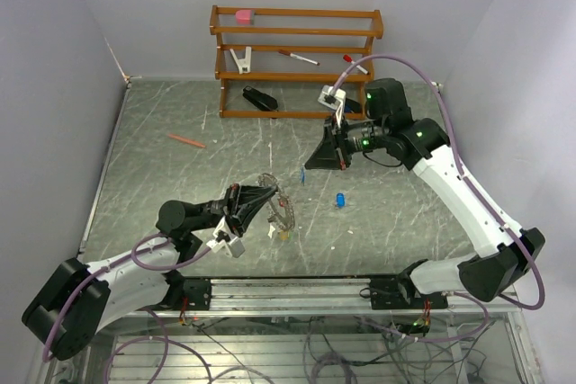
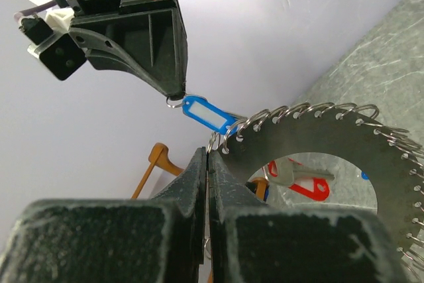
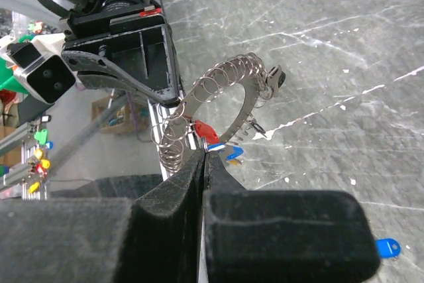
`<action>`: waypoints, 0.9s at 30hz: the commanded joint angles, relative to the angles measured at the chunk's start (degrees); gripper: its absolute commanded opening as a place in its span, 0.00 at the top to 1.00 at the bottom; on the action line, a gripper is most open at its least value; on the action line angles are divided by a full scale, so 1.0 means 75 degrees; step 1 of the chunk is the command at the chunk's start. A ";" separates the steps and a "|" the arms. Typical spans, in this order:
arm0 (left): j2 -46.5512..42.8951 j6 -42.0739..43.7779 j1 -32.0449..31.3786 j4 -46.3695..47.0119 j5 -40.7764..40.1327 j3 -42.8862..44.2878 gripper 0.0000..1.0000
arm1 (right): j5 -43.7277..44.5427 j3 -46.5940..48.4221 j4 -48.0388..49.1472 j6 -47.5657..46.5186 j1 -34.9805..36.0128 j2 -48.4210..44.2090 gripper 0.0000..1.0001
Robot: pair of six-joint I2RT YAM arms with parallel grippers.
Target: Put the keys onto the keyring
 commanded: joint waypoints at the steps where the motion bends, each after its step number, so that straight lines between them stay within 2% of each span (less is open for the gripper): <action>1: -0.0046 -0.0048 -0.0043 0.1620 0.0499 0.0109 0.93 | -0.0146 0.0021 -0.0192 -0.0179 0.0220 0.0080 1.00; 6: 0.0005 -0.0155 -0.0046 0.1600 0.0517 0.0224 0.93 | 0.0301 0.0046 -0.0448 -0.0404 0.0633 0.0220 1.00; 27: 0.0122 -0.0119 -0.0043 0.1432 0.0511 0.0353 0.93 | 0.1627 -0.0307 0.0239 -0.0186 0.1481 0.0289 1.00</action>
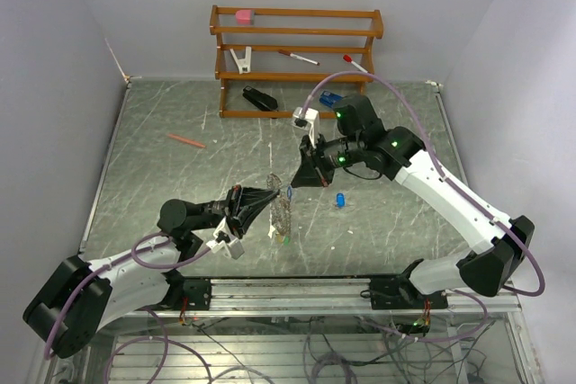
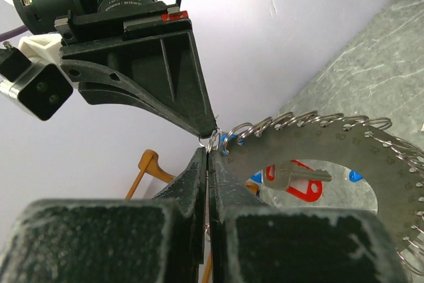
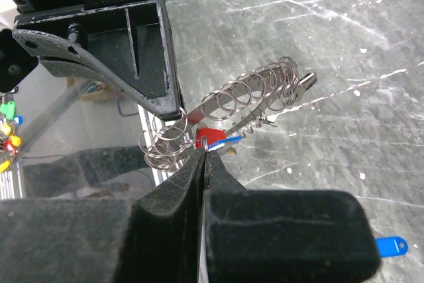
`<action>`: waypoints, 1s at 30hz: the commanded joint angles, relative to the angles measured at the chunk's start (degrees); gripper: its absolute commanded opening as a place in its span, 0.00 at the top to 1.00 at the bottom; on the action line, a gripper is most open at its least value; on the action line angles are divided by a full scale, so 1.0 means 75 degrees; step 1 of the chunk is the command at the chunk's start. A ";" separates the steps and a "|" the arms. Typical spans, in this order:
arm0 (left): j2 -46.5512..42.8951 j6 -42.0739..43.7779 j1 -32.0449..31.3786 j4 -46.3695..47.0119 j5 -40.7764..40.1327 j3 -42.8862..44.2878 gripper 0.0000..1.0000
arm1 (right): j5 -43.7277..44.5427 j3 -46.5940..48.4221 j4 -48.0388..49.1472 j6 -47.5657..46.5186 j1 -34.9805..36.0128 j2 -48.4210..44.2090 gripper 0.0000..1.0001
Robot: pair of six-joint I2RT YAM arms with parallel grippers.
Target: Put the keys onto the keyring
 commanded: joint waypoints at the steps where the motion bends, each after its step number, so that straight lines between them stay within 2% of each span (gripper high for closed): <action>1: 0.0003 -0.0024 -0.0050 0.1405 0.0151 0.0340 0.93 | 0.0427 -0.0024 0.0340 0.0078 0.0129 0.0028 1.00; 30: 0.0247 0.0144 -0.0044 0.1194 -0.0158 0.0515 0.93 | 0.0744 -0.0082 0.0345 0.0191 0.0472 0.0005 1.00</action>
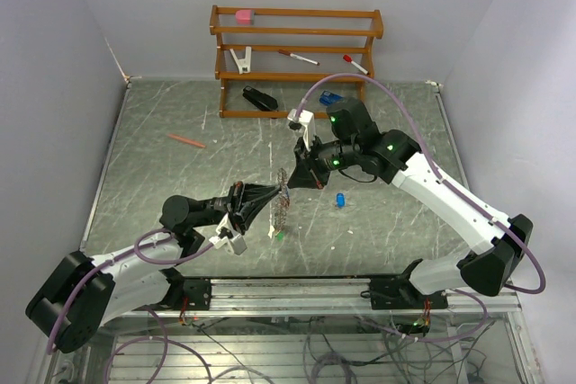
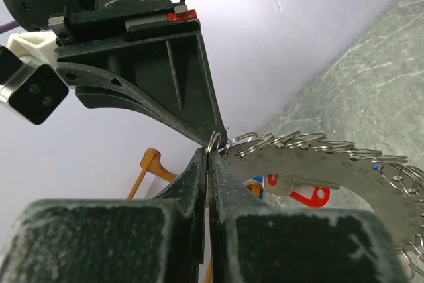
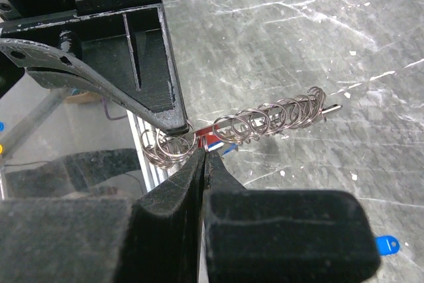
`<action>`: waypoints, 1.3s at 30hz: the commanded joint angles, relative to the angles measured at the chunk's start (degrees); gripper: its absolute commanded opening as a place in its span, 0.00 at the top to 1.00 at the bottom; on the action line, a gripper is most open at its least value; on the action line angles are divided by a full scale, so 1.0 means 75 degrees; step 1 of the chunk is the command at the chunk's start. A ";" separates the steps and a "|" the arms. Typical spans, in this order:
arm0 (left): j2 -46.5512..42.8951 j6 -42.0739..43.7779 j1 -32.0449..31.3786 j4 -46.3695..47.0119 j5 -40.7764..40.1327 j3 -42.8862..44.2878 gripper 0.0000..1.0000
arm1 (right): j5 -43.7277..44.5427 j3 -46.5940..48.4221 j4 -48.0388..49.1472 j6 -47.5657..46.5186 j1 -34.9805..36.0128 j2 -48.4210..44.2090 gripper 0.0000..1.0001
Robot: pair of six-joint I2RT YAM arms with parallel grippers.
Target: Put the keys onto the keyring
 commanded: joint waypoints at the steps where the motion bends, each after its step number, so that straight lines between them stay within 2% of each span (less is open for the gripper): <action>1: -0.0003 0.0134 -0.0047 0.1195 -0.0125 0.0300 0.93 | 0.0036 -0.0052 0.0081 0.0077 0.0071 -0.0019 1.00; 16: 0.0016 0.0293 -0.0052 0.1084 -0.0075 0.0289 0.93 | 0.0125 0.0041 0.0002 0.0101 0.0095 -0.0090 1.00; 33: -0.0132 0.0393 -0.0051 0.0864 0.0005 0.0240 0.93 | 0.1042 0.0506 -0.0527 -0.0058 0.0092 -0.0209 1.00; 39: -0.0088 0.0472 -0.0047 0.0802 0.0068 0.0231 0.93 | 0.0888 0.0726 -0.0549 -0.0002 0.0089 -0.0218 1.00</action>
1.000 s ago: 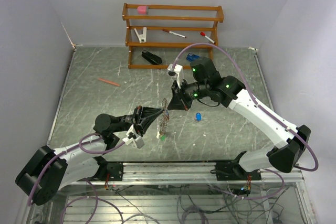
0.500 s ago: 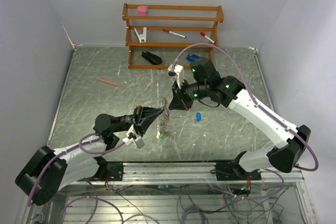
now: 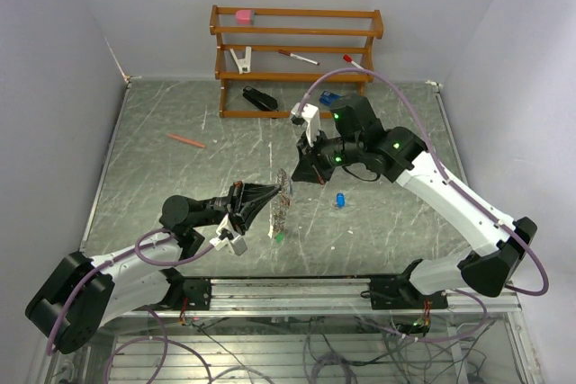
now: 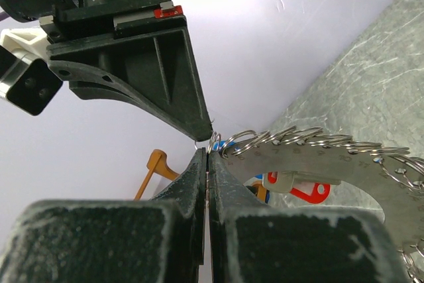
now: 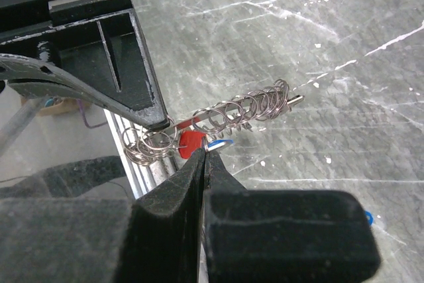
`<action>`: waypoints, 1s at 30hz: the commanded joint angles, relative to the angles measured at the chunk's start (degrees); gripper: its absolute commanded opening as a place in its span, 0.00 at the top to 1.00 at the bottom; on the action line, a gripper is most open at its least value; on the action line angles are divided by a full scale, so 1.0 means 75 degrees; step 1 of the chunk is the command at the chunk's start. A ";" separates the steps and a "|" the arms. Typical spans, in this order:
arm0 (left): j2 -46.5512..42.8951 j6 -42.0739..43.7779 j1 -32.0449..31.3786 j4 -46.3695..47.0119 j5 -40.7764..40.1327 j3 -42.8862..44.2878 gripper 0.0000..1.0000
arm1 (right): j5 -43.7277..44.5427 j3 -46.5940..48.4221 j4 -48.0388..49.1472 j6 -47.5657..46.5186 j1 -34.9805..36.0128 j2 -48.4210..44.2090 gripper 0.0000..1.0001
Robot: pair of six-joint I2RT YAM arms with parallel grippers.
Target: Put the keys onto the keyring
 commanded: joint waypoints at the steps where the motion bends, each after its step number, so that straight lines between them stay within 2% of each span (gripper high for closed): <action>1: -0.0043 0.0134 -0.0043 0.0890 0.0100 0.0201 0.93 | -0.0026 0.0291 -0.0088 -0.0028 0.0040 -0.0180 1.00; 16: 0.0049 0.0276 -0.0046 0.0755 0.0159 0.0259 0.93 | -0.0442 0.0285 0.0107 0.0176 0.0108 -0.0125 1.00; 30: -0.0133 0.0169 -0.0040 0.0810 0.0165 0.0215 0.93 | -0.0270 0.0049 0.0161 0.0126 0.0188 -0.0183 1.00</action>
